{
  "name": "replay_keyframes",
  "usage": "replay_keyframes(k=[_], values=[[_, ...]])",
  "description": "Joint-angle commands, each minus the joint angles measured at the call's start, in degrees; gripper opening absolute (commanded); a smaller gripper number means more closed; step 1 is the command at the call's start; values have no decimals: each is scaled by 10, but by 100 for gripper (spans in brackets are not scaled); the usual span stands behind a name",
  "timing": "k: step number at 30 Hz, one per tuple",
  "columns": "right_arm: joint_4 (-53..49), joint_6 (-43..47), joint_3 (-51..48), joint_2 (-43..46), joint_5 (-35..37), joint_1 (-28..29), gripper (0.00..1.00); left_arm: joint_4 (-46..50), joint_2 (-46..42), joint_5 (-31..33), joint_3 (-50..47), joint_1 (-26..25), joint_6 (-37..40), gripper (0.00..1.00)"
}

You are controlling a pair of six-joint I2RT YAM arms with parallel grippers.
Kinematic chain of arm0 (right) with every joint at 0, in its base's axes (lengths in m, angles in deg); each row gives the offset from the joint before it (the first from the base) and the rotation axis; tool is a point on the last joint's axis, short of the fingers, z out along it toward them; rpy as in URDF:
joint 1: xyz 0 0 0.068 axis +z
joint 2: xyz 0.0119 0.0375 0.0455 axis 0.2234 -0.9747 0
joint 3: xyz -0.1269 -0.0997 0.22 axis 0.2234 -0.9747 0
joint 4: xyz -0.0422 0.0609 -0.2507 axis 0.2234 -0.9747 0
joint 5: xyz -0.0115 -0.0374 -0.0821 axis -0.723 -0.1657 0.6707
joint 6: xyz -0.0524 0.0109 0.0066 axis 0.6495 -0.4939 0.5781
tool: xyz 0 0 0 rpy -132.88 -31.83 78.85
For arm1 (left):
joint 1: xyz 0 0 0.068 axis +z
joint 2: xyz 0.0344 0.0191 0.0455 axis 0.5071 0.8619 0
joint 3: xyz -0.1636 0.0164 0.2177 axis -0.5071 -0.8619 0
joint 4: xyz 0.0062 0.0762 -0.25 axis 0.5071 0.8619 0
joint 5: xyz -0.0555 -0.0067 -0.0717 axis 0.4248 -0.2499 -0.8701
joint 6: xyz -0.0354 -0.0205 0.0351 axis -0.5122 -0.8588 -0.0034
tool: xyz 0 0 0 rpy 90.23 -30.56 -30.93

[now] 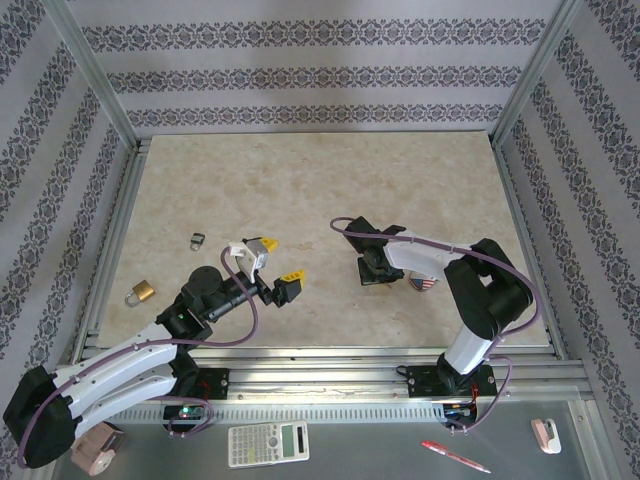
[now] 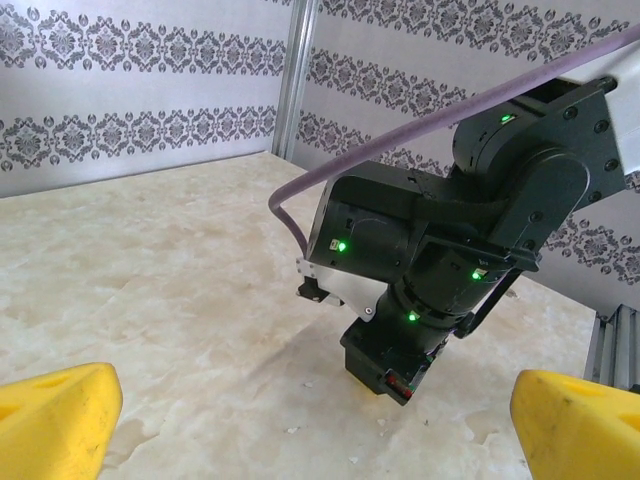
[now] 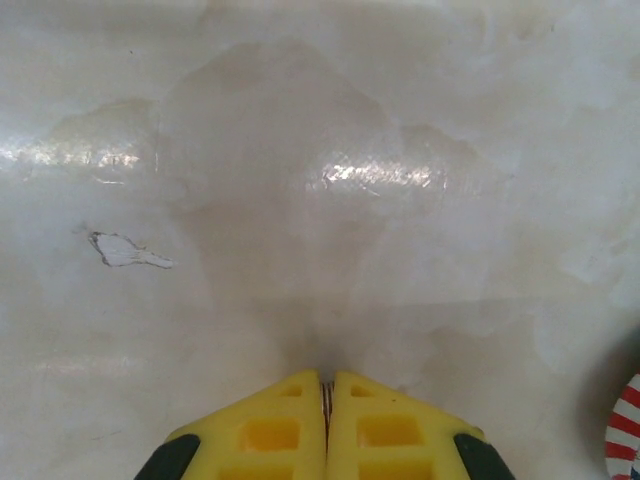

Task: Unlock with the key

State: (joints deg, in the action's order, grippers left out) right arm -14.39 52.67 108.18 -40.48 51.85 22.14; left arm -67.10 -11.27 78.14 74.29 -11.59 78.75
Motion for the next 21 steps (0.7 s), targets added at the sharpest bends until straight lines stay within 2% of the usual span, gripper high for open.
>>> replay_keyframes(k=[1,14,18,21], values=[[-12,-8,-9,23,7,4,0,8,-5,7,-5,-8,12,100],[-36,-9,10,160,-31,3,0,-68,65,-23,-9,-9,7,100],[-27,-17,23,226,-67,-2,0,-132,128,-44,-4,-20,6,99],[-24,-33,38,269,-87,-7,0,-190,199,-53,11,-47,23,99]])
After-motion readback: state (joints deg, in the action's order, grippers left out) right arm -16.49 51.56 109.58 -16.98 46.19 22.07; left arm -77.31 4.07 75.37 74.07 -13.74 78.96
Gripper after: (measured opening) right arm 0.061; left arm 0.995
